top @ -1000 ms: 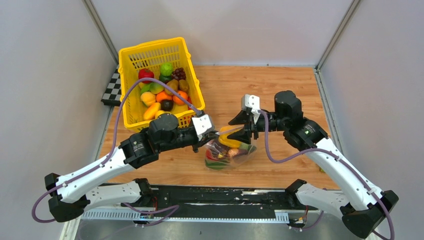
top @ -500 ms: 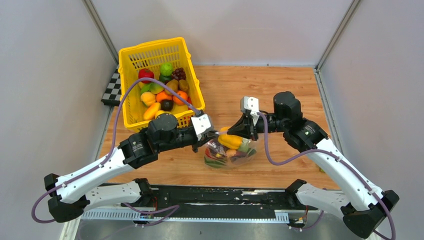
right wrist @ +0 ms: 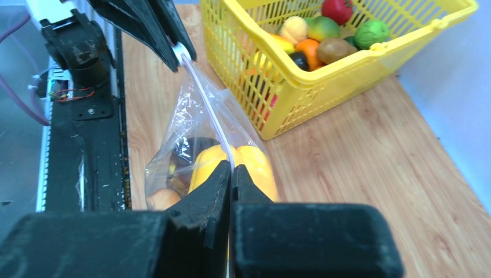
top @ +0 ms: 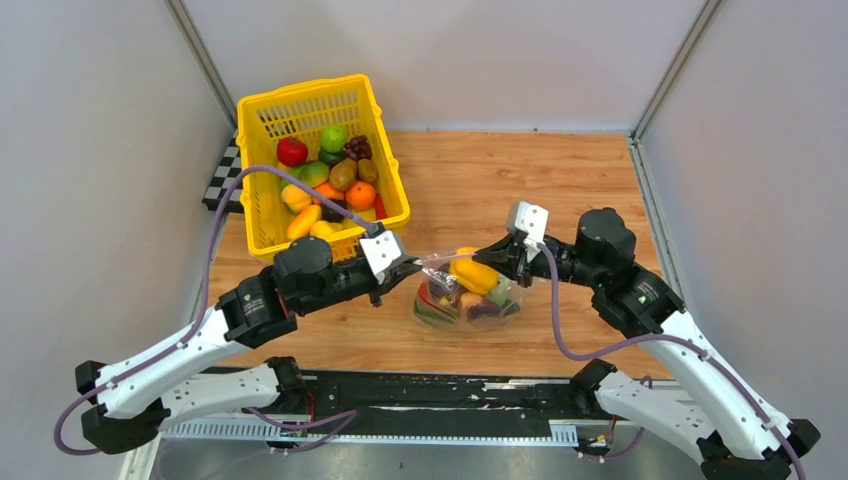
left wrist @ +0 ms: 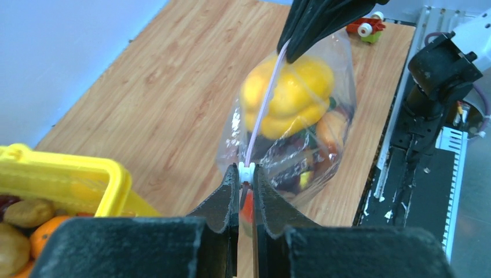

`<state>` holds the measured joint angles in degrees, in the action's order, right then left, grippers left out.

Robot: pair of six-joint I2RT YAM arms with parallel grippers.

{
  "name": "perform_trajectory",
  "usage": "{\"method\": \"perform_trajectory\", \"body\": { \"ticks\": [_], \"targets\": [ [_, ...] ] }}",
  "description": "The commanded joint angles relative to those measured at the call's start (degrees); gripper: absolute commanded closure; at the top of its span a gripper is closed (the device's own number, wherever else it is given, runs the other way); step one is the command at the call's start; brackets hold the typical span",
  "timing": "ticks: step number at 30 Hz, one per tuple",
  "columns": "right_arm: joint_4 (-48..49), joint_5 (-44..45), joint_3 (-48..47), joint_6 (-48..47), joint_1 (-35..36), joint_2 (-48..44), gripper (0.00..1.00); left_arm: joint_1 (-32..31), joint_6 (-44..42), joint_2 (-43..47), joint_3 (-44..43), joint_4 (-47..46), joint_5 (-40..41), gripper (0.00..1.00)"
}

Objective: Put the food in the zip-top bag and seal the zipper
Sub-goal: Zip the zipper food storage bag at the center of the board, then place the zipper food storage bag at the center of the board.

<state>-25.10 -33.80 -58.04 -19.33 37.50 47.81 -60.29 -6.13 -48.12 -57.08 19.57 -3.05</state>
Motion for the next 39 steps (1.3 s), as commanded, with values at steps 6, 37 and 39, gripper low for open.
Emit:
{"method": "perform_trajectory", "body": {
  "ticks": [6, 37, 39],
  "targets": [
    [8.8, 9.1, 1.1, 2.8, -0.6, -4.3, 1.00, 0.1, 1.2, 4.5, 1.0, 0.4, 6.1, 0.76],
    [-2.3, -9.1, 5.9, -3.3, -3.9, 8.3, 0.99, 0.2, 7.1, 10.9, 6.8, -8.0, 14.1, 0.00],
    [-1.8, -11.1, 7.7, -1.9, -3.7, 5.9, 0.89, 0.1, 7.2, 10.7, 6.8, -8.5, 14.1, 0.00]
  ]
}}
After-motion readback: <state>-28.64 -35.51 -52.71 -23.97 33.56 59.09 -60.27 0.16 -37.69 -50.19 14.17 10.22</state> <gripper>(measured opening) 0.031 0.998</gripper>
